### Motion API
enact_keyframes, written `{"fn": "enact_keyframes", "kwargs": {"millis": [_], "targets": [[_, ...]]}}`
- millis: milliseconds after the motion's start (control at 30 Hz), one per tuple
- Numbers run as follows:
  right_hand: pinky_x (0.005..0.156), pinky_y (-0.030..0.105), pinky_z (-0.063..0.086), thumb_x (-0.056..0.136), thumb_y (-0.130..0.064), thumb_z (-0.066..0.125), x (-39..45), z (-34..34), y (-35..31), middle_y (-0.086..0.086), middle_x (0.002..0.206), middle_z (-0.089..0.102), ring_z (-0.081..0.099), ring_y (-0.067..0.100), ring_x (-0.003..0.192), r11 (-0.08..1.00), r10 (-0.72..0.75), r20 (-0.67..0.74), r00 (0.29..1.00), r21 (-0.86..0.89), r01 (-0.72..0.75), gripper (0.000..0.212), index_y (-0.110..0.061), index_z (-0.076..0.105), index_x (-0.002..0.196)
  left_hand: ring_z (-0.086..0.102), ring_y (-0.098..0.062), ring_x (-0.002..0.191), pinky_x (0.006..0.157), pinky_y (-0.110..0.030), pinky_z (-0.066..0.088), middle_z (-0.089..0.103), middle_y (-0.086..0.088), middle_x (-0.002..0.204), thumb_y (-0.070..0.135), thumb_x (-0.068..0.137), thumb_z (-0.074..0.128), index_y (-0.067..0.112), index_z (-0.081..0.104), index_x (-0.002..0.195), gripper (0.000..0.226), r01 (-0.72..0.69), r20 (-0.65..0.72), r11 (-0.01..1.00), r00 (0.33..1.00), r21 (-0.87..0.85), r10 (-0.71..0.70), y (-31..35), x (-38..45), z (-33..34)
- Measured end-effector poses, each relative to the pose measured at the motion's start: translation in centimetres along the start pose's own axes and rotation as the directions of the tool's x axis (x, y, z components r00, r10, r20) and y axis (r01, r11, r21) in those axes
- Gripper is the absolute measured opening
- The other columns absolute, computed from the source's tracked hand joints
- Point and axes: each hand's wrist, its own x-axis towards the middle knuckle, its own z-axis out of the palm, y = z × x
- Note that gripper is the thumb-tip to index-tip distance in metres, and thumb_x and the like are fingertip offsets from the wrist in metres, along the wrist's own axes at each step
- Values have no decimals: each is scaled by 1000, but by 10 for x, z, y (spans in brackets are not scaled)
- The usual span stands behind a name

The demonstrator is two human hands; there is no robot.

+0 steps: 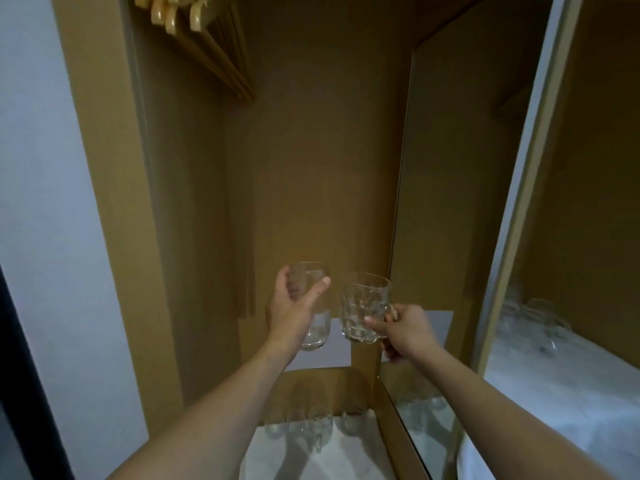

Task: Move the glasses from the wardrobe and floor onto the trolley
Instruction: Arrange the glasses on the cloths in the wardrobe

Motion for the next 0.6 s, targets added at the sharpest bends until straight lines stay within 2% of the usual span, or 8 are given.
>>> {"fn": "enact_keyframes", "kwargs": {"millis": [133, 267, 367, 500, 600], "targets": [[44, 33, 47, 86, -29, 81, -19, -18, 11, 12, 58, 52, 55, 28, 50, 999, -32, -16, 999, 7, 32, 46, -16, 40, 69, 61, -4, 104, 80, -24, 49, 61, 14, 114, 78, 58, 75, 41, 39, 144, 101, -10, 16, 1000, 1000, 25, 10, 5, -17, 8], [44, 36, 49, 84, -30, 82, -33, -41, 26, 8, 50, 53, 57, 29, 47, 999, -47, -19, 999, -18, 47, 48, -17, 40, 65, 64, -10, 106, 96, -43, 55, 64, 12, 113, 76, 61, 75, 37, 42, 142, 96, 0, 4, 1000, 1000, -1, 0, 6, -31, 30], [40, 35, 48, 84, -29, 83, -44, -66, 42, 6, 46, 53, 56, 27, 41, 997, -60, -21, 998, -43, 59, 49, -18, 40, 62, 64, -16, 109, 99, -52, 53, 66, 10, 114, 77, 62, 75, 36, 45, 140, 93, 26, -3, 999, 1000, -19, -26, 10, -47, 55], [39, 32, 45, 82, -27, 85, -59, -107, 64, 6, 44, 48, 53, 27, 40, 999, -44, -6, 999, -29, 44, 54, -20, 37, 58, 63, -11, 103, 97, -54, 53, 64, 16, 104, 78, 60, 71, 38, 42, 139, 93, 36, 6, 999, 999, 4, -36, 17, -80, 94], [38, 29, 42, 82, -25, 85, -69, -137, 81, 7, 46, 46, 49, 24, 39, 999, -44, 14, 999, -9, 44, 54, -19, 36, 60, 63, -16, 107, 98, -56, 52, 66, 10, 106, 78, 62, 70, 35, 44, 139, 93, 36, 23, 999, 999, 27, -36, 24, -104, 121]]}}
